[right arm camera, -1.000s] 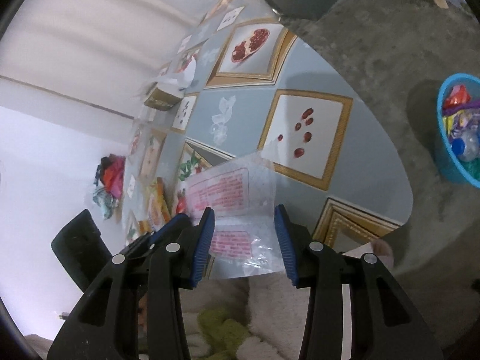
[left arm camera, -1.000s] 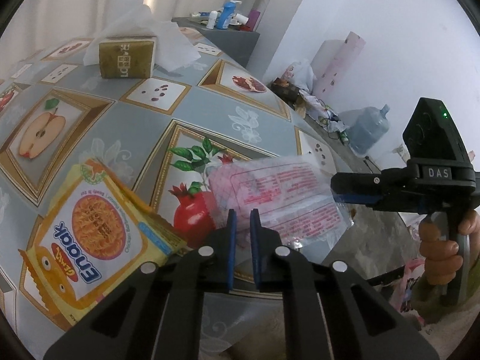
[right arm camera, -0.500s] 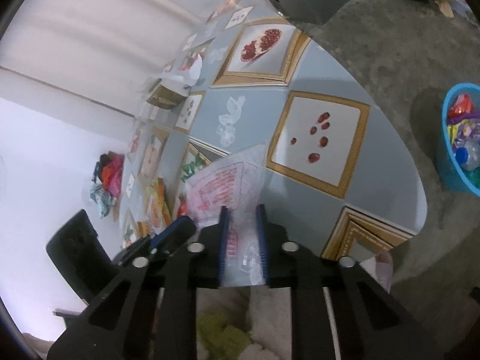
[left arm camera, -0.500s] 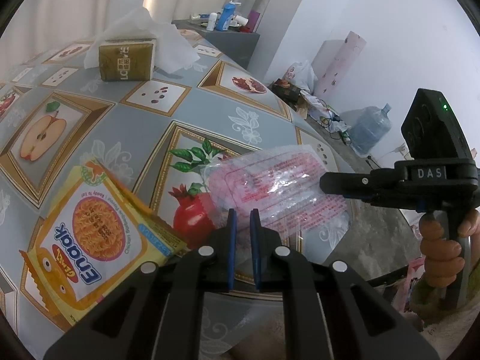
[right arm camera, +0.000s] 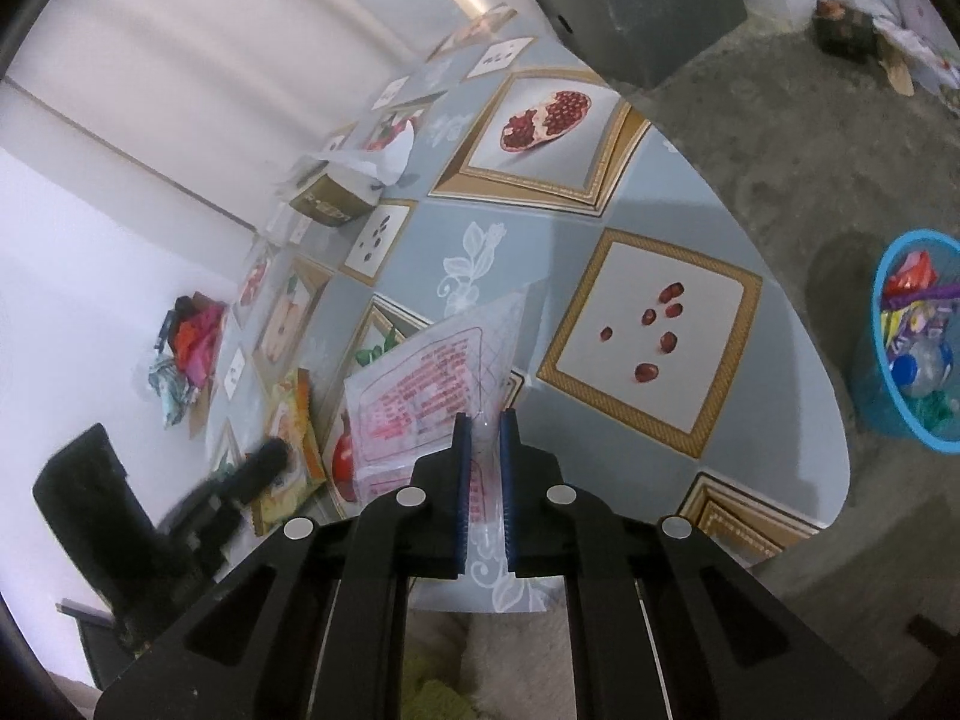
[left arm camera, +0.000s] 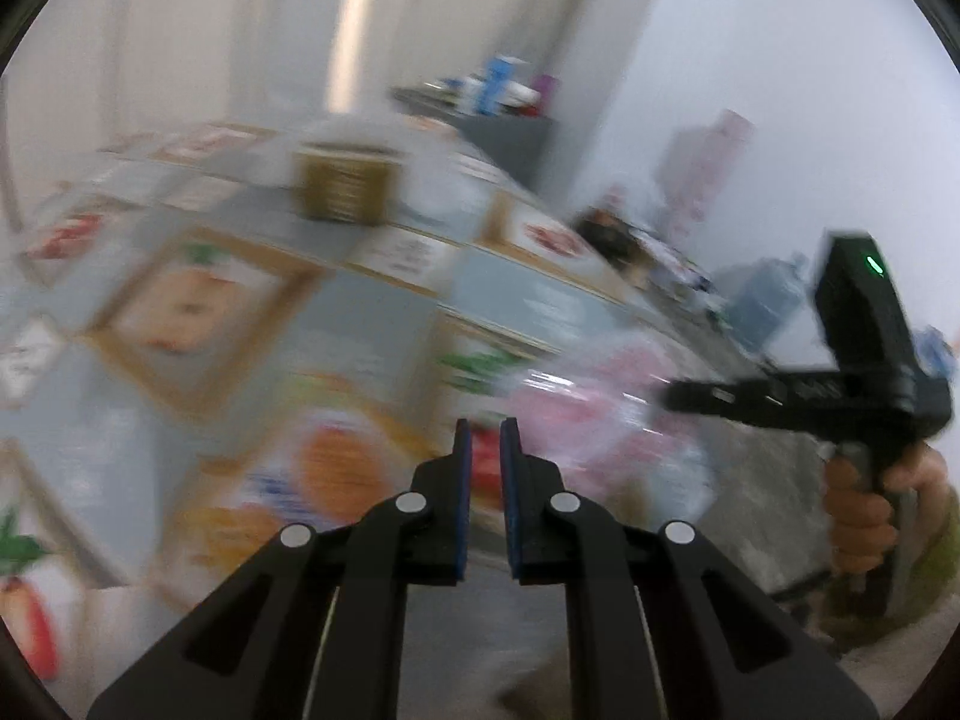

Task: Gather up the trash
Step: 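Grasp the clear plastic box with the right tool while the left tool regrips the Enaak bag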

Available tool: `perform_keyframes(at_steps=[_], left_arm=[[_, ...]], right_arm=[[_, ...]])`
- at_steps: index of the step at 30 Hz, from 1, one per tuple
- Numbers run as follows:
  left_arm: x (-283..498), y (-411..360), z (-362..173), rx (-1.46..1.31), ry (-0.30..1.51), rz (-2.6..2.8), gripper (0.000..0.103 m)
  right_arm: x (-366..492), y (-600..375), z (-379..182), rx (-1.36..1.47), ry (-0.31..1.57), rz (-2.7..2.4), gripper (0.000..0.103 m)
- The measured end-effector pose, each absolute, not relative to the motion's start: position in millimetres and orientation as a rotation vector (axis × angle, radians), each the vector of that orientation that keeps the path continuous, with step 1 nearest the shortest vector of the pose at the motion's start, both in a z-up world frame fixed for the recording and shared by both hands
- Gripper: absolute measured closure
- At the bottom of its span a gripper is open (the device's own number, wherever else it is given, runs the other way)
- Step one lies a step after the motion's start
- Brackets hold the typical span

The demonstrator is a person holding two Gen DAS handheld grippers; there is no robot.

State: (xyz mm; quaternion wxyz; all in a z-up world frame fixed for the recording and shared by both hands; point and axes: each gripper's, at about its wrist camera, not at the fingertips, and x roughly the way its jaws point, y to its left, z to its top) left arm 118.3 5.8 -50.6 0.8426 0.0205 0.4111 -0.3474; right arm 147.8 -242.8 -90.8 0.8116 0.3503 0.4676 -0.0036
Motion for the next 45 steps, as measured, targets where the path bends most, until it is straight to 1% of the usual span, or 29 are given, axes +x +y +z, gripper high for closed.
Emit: perform_keyframes(at_steps=[2, 5, 8, 16, 20, 22, 24, 29, 31, 33, 36, 39, 45], left_arm=[[131.7, 26.9, -49.6, 0.037, 0.865, -0.628, 0.094], [155.3, 51.1, -59.0, 0.079, 0.905, -0.451, 0.094], [170.4, 66.9, -72.2, 0.063, 0.984, -0.395, 0.094], [138.8, 64.4, -72.4, 0.070, 1.030, -0.489, 0.093], [121.9, 57.7, -73.7, -0.039, 1.139, -0.632, 0.093], [116.3, 52.9, -72.8, -0.056, 1.158, -0.653, 0.093], [112.3, 48.2, -73.0, -0.087, 1.170, -0.684, 0.089], [117.2, 40.3, -77.5, -0.214, 1.229, -0.742, 0.086], [118.2, 37.3, -76.1, -0.227, 1.224, -0.750, 0.081], [119.9, 33.1, -74.2, -0.227, 1.215, -0.760, 0.072], [122.2, 26.1, -71.7, -0.204, 1.198, -0.765, 0.063], [122.5, 20.7, -68.5, -0.183, 1.183, -0.772, 0.057], [125.5, -0.5, -65.0, -0.091, 1.139, -0.781, 0.055]], right_arm=[[148.4, -241.7, -90.7, 0.745, 0.999, -0.003, 0.096], [151.3, -238.3, -91.1, 0.745, 0.999, 0.003, 0.096], [151.8, -236.3, -91.7, 0.743, 1.003, 0.006, 0.096], [152.9, -233.1, -90.2, 0.729, 1.008, -0.001, 0.096], [154.6, -230.7, -91.9, 0.730, 1.009, 0.001, 0.095], [154.3, -230.5, -92.6, 0.731, 1.009, 0.003, 0.095], [153.5, -229.3, -93.0, 0.727, 1.010, 0.004, 0.095], [152.0, -226.7, -93.6, 0.723, 1.012, 0.002, 0.095], [152.0, -226.4, -94.1, 0.726, 1.011, 0.001, 0.095], [152.5, -226.7, -95.3, 0.726, 1.013, 0.000, 0.095], [152.9, -227.6, -96.6, 0.730, 1.014, 0.003, 0.095], [151.9, -229.7, -98.0, 0.736, 1.016, 0.002, 0.095], [151.2, -231.3, -100.4, 0.742, 1.017, 0.004, 0.095]])
